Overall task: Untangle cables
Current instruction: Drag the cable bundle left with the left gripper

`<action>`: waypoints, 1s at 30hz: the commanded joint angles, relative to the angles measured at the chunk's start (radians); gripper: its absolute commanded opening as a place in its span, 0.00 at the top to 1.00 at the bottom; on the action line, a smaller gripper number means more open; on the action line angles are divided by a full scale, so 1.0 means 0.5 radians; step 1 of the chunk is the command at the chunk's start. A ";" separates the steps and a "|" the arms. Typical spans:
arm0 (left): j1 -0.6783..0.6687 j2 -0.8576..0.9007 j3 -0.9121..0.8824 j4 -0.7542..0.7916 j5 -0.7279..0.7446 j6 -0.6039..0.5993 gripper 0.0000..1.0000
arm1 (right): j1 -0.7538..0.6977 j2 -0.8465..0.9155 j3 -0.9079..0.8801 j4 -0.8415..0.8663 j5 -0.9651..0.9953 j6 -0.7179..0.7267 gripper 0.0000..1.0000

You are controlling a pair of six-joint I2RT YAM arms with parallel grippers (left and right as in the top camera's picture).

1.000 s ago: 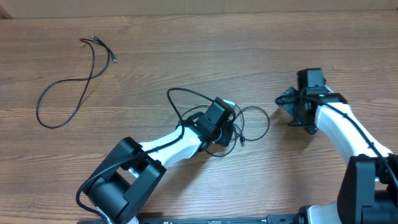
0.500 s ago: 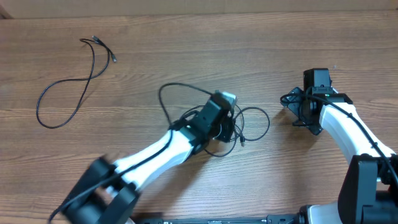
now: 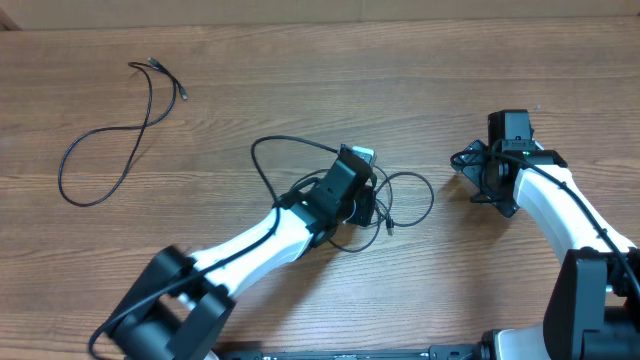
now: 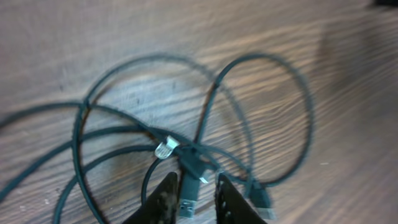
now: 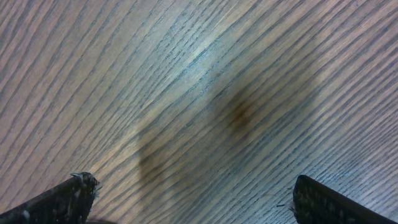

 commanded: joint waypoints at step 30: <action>0.118 0.268 0.053 -0.330 -0.639 -0.068 0.96 | -0.006 -0.031 0.001 0.009 0.002 -0.014 0.00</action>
